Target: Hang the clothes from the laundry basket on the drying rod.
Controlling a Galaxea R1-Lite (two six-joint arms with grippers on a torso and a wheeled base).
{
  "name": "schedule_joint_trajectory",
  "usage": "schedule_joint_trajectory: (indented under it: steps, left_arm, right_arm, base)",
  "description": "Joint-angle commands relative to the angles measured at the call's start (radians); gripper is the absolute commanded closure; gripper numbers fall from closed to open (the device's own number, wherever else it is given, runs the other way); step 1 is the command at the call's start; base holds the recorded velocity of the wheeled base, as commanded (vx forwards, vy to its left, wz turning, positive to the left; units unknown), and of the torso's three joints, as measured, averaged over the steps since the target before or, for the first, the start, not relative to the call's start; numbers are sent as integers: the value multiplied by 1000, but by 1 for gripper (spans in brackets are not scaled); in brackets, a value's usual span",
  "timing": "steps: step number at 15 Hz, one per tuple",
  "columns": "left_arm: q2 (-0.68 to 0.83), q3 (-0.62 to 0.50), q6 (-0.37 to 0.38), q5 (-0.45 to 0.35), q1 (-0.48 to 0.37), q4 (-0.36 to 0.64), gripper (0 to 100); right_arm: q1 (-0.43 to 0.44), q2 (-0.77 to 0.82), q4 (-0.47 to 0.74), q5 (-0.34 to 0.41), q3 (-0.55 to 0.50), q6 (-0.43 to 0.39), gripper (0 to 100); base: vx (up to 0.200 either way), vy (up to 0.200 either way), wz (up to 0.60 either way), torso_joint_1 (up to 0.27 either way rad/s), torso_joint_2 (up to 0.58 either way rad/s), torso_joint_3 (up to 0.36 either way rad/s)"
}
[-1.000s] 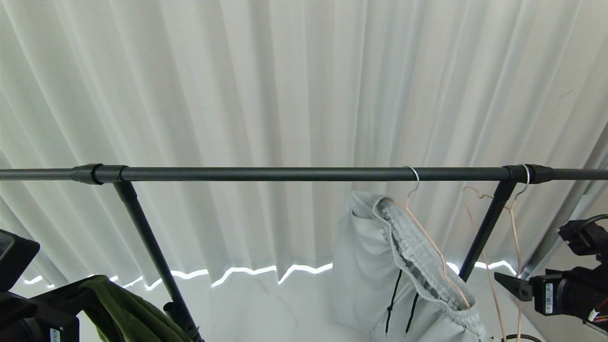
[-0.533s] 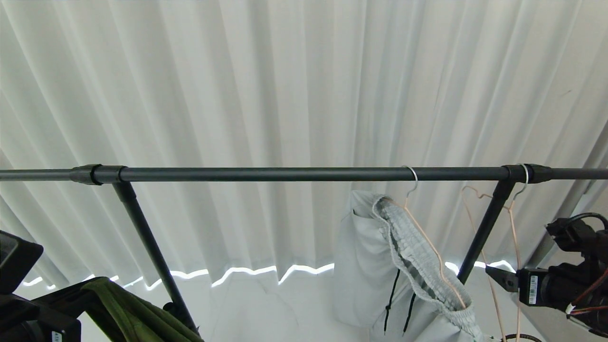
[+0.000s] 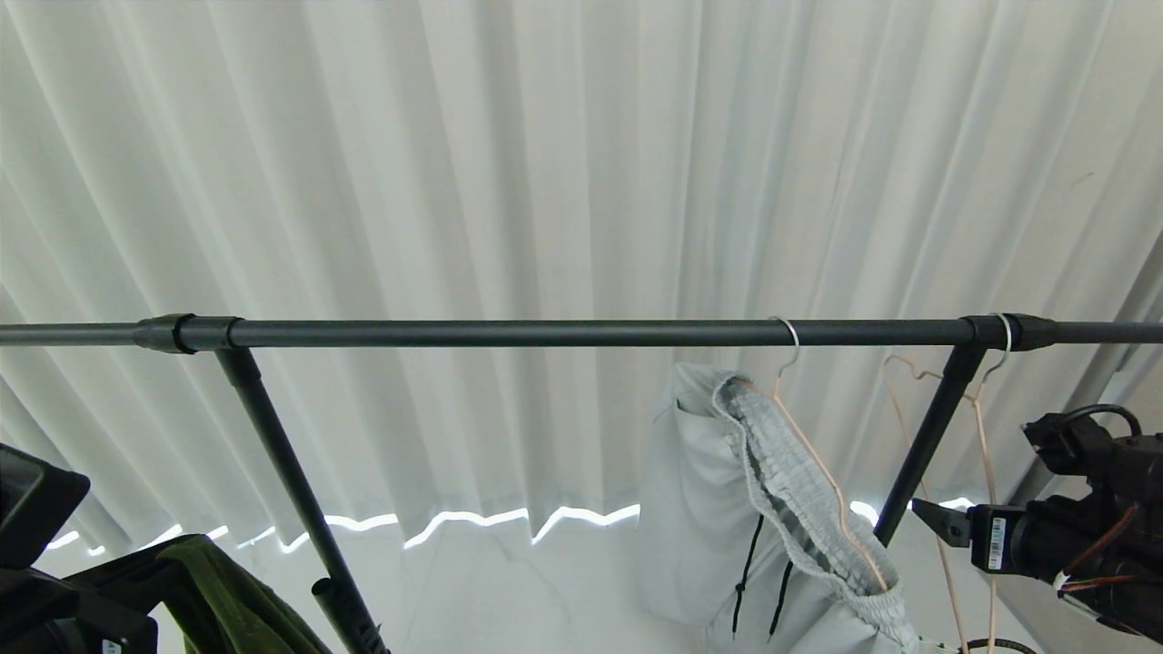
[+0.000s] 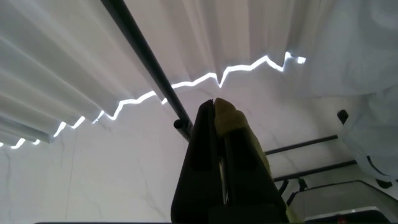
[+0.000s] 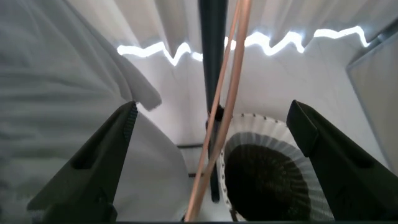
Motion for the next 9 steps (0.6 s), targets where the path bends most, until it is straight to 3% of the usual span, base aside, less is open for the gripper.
schedule_joint_trajectory:
  steps: [1,5,6,9]
  left_arm:
    - [-1,0,1,1,0,0,100]
    - [-1,0,-1,1,0,0,100]
    - [-1,0,-1,1,0,0,100]
    - [-1,0,-1,1,0,0,100]
  right_arm:
    - [0,15,-2,0,3,0,0]
    - [-21,19,-3,0,-1,0,0]
    - [-23,19,-3,0,-1,0,100]
    - [-24,21,-3,0,-1,0,100]
  base:
    - [0,0,0,0,0,0]
    - [0,0,0,0,0,0]
    - [0,0,0,0,0,0]
    - [0,0,0,0,0,0]
